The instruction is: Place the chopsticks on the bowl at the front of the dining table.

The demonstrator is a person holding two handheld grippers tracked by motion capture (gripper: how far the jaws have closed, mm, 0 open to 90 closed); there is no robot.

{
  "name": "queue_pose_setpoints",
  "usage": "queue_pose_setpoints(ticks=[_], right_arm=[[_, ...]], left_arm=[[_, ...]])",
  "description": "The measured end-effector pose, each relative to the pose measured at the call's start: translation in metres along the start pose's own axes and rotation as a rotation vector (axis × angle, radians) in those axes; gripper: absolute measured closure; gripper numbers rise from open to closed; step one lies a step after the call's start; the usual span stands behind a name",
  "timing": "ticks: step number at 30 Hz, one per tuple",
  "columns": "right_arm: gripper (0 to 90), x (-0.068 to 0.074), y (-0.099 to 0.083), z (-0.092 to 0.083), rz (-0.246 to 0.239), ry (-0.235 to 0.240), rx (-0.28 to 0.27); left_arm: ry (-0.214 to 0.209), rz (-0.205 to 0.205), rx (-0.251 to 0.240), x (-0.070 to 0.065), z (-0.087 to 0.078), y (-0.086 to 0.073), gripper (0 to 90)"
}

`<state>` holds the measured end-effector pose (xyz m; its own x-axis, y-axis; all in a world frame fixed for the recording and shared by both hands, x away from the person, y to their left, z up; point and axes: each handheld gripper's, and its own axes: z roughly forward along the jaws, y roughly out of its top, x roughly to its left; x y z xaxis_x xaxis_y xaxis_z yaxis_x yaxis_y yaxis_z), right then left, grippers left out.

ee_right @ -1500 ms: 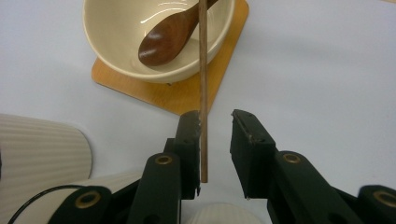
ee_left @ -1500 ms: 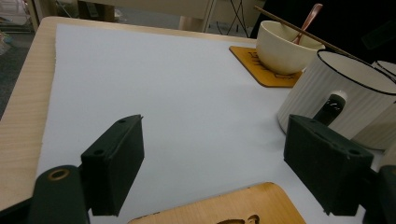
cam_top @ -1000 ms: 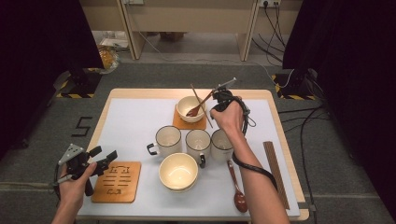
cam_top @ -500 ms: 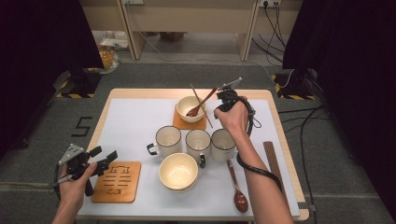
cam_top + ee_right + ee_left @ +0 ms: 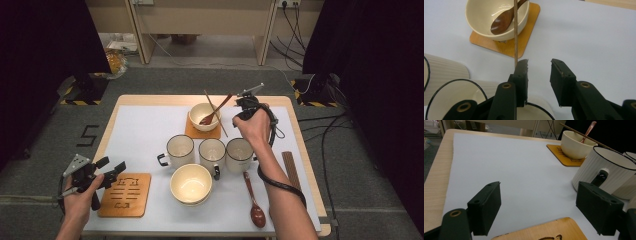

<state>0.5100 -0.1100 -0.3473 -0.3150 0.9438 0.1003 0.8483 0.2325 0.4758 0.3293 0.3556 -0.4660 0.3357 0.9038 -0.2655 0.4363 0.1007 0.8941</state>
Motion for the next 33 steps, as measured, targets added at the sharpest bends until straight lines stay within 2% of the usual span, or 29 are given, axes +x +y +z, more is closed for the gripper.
queue_pose_setpoints(ticks=[33], right_arm=[[64.5, -0.011, -0.013, -0.014, 0.020, -0.003, -0.014]], left_arm=[[0.000, 0.001, 0.004, -0.001, 0.001, 0.000, 19.6]])
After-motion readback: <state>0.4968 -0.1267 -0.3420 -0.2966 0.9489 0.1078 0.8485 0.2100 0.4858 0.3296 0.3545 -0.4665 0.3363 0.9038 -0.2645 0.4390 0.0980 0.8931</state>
